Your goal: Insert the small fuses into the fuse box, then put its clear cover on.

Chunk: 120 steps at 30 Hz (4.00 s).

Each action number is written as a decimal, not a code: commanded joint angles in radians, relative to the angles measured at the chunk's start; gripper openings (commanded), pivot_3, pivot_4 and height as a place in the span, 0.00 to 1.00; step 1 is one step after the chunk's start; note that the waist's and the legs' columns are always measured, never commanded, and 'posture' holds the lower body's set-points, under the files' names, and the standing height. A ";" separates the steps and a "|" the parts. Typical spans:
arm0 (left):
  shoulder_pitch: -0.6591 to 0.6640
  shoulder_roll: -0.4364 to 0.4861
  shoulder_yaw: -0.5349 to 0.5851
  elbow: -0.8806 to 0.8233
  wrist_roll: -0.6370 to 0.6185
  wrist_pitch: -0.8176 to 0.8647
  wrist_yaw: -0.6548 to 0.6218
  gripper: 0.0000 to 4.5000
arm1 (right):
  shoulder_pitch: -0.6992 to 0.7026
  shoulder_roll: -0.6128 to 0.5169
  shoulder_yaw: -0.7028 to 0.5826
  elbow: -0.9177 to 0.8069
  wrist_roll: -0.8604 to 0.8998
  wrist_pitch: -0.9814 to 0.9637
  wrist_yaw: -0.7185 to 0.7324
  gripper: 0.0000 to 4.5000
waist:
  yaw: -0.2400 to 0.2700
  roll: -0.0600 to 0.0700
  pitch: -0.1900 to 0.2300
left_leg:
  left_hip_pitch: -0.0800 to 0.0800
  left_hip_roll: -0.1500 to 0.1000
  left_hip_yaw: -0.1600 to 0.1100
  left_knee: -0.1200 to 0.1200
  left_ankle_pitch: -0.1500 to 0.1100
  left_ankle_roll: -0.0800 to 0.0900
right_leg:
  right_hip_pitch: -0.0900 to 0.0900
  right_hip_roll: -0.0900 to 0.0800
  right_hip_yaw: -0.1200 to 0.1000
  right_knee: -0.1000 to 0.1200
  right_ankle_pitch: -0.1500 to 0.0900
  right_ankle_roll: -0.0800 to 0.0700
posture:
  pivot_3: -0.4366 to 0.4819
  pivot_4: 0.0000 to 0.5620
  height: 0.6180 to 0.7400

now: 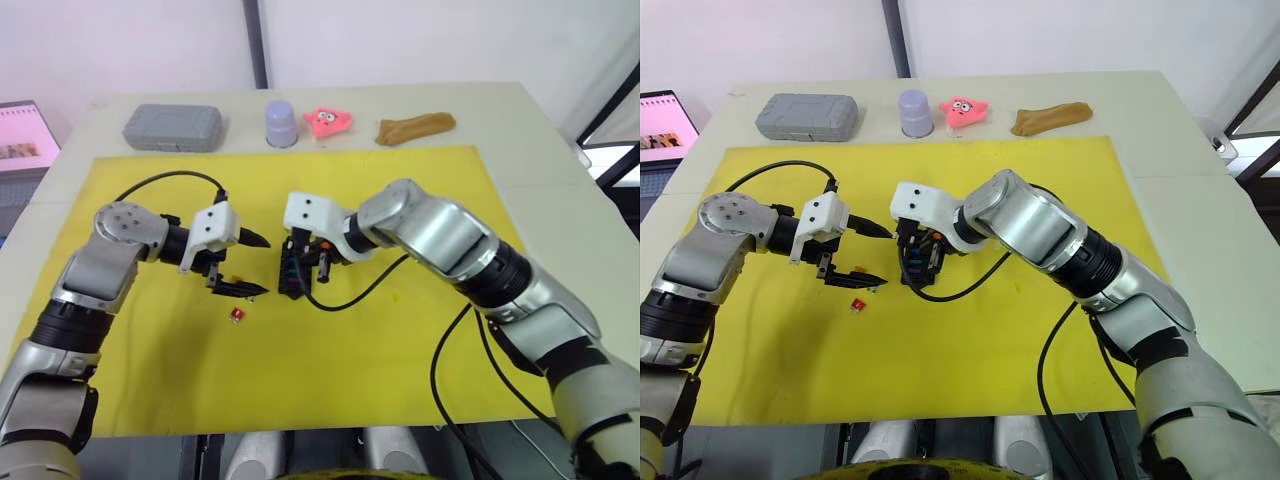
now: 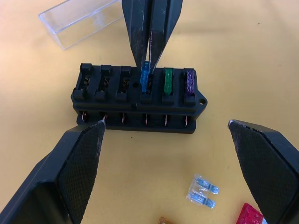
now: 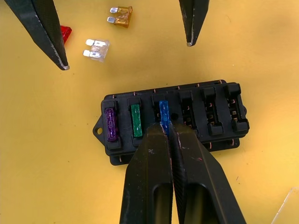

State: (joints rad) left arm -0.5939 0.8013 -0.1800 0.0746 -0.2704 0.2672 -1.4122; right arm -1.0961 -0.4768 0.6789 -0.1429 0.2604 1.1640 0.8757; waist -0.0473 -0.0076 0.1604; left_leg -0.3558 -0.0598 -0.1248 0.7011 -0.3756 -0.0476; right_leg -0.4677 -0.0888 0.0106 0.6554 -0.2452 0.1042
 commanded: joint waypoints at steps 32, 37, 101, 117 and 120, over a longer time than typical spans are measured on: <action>0.010 -0.008 0.016 -0.045 -0.004 0.003 0.026 0.98 | -0.040 0.047 0.038 0.027 -0.068 -0.014 0.047 0.00 | -0.020 0.000 0.000 | 0.000 0.000 -0.001 0.000 0.000 0.000 | 0.000 0.000 0.000 0.001 0.000 0.000 | 0.48 0.27 1.00; 0.010 -0.009 0.015 -0.044 -0.003 0.001 0.027 0.98 | -0.032 0.033 0.031 0.009 -0.067 -0.023 0.049 0.00 | -0.022 0.000 0.000 | 0.000 0.000 -0.001 0.000 0.000 0.000 | 0.000 0.000 0.000 0.001 0.000 0.000 | 0.48 0.27 1.00; -0.027 -0.003 0.016 0.031 0.022 -0.028 -0.026 1.00 | 0.435 0.081 -0.280 -0.069 0.013 -0.375 -0.071 0.01 | -0.021 0.000 0.000 | 0.000 0.000 -0.001 0.000 0.000 0.000 | 0.001 0.000 -0.001 0.001 0.000 0.000 | 0.48 0.27 1.00; -0.022 -0.002 0.022 0.029 0.028 -0.030 -0.016 1.00 | 0.396 0.110 -0.326 -0.036 0.004 -0.393 -0.064 0.01 | -0.021 0.000 0.000 | 0.002 0.000 -0.001 0.000 0.000 0.000 | 0.002 0.000 -0.001 0.001 0.000 0.000 | 0.48 0.27 1.00; -0.022 -0.001 0.023 0.031 0.028 -0.031 -0.016 1.00 | 0.392 0.115 -0.341 -0.061 0.030 -0.372 -0.052 0.01 | -0.021 0.000 0.000 | 0.001 0.000 -0.001 0.000 0.000 0.000 | 0.002 0.000 -0.001 0.001 0.000 0.000 | 0.48 0.27 1.00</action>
State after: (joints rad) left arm -0.6044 0.7848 -0.1800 0.1163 -0.2403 0.2487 -1.4313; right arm -0.6838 -0.3716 0.3676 -0.1577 0.2622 0.7890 0.8138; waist -0.0682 -0.0078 0.1601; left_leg -0.3548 -0.0601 -0.1262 0.7013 -0.3756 -0.0477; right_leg -0.4661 -0.0888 0.0095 0.6561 -0.2452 0.1042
